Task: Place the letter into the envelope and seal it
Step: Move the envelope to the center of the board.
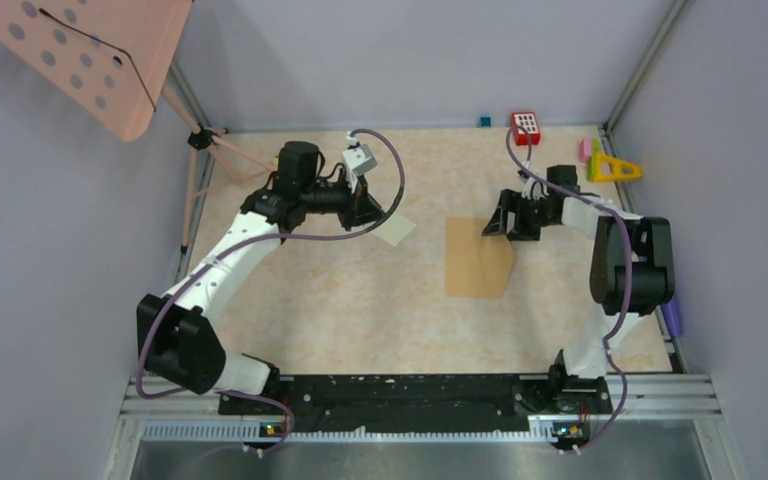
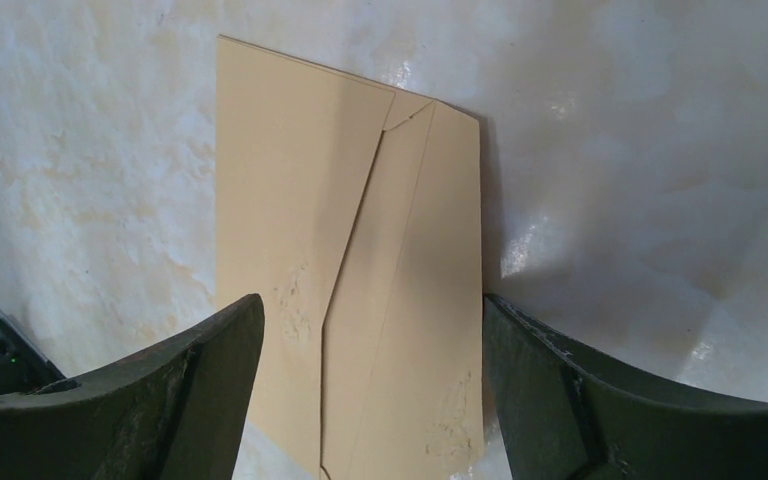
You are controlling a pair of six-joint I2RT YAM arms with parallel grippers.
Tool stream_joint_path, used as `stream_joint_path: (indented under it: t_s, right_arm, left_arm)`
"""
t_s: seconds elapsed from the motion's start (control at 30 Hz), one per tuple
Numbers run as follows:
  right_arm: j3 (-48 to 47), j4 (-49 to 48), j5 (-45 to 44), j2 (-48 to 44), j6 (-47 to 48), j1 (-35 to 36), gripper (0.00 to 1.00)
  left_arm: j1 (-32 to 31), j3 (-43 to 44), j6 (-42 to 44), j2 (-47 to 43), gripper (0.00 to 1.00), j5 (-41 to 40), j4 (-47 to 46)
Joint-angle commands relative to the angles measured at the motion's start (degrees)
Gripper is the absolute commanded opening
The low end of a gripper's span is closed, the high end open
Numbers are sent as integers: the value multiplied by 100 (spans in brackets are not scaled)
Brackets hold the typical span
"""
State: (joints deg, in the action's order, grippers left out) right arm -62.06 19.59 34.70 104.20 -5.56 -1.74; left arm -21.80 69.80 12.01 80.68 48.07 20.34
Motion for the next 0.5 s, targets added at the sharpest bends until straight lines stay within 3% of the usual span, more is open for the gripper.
stream_joint_path:
  t_s: [0.0, 0.17, 0.47]
  right_arm:
    - [100, 408, -858, -90, 274, -222, 80]
    - [178, 897, -681, -337, 1074, -601, 80]
    - [874, 2039, 248, -1080, 3822, -323, 80]
  left_arm:
    - [27, 59, 119, -278, 0, -44, 11]
    - [29, 93, 186, -281, 0, -55, 107]
    - [33, 297, 424, -315, 0, -33, 471]
